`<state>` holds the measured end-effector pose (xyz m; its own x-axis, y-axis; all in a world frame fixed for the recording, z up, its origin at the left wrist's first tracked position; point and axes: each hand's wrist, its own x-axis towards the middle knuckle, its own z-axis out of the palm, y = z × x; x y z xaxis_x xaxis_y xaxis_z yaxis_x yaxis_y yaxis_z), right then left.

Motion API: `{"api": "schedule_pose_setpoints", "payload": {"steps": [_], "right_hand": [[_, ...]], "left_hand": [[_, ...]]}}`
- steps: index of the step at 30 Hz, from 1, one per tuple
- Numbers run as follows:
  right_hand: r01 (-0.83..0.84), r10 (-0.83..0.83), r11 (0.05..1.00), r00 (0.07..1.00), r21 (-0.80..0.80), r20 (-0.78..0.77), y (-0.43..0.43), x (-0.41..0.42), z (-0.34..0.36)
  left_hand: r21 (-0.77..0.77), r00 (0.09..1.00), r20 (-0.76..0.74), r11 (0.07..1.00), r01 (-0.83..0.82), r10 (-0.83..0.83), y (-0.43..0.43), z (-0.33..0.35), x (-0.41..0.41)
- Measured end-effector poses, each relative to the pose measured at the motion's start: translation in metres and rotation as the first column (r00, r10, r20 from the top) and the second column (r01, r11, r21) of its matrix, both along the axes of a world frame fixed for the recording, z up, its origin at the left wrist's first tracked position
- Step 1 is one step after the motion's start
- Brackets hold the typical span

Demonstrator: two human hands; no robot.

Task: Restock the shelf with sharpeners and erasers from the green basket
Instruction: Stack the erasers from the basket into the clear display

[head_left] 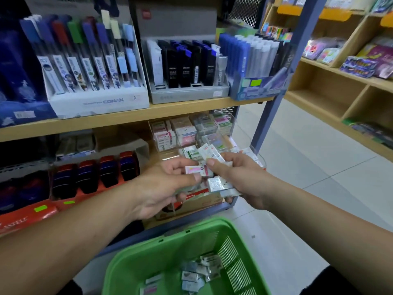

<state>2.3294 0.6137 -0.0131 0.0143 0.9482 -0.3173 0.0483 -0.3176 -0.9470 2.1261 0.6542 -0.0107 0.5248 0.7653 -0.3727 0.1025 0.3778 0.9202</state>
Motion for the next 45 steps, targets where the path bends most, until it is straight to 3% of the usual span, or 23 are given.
{"api": "schedule_pose_setpoints", "payload": {"steps": [4,6,8,13,19,23,29,35,40,45], "right_hand": [[0.042,-0.043,0.999,0.999,0.022,0.023,0.007,0.013,-0.009],[0.037,-0.040,0.999,0.994,0.030,0.107,0.013,0.018,-0.013],[0.034,-0.041,0.999,0.976,0.034,0.215,0.018,0.021,-0.014],[-0.082,0.074,0.996,0.967,0.022,0.245,0.023,0.022,-0.009],[0.017,-0.029,0.998,0.985,0.067,0.171,0.033,0.010,-0.014],[0.068,-0.080,0.991,0.991,0.113,0.106,0.038,0.006,-0.020],[0.200,-0.202,0.971,0.979,0.132,-0.001,0.053,0.007,-0.025],[0.155,-0.151,0.986,0.987,0.062,-0.055,0.059,0.008,-0.026],[0.101,-0.093,0.991,0.991,0.085,-0.091,0.060,0.004,-0.029],[0.147,-0.141,0.984,0.988,0.099,-0.064,0.061,0.005,-0.022]], "left_hand": [[-0.021,0.996,-0.042,0.997,0.081,-0.082,0.013,-0.007,0.003],[-0.036,0.991,-0.081,0.994,0.105,-0.107,0.018,-0.008,0.003],[-0.027,0.988,-0.135,0.997,0.073,-0.076,0.022,-0.011,0.005],[0.016,0.987,-0.163,1.000,0.017,-0.014,0.027,-0.015,0.009],[0.077,0.982,-0.176,0.993,0.084,-0.069,0.031,-0.013,0.013],[0.068,0.971,-0.143,0.977,0.202,-0.191,0.034,-0.005,0.015],[0.104,0.934,-0.245,0.951,0.291,-0.259,0.040,-0.001,0.016],[0.123,0.989,-0.148,0.992,0.040,-0.021,0.050,-0.009,0.018],[0.150,0.958,-0.109,0.957,-0.250,0.267,0.050,-0.011,0.029],[0.220,0.949,-0.167,0.948,-0.229,0.268,0.052,-0.010,0.031]]}}
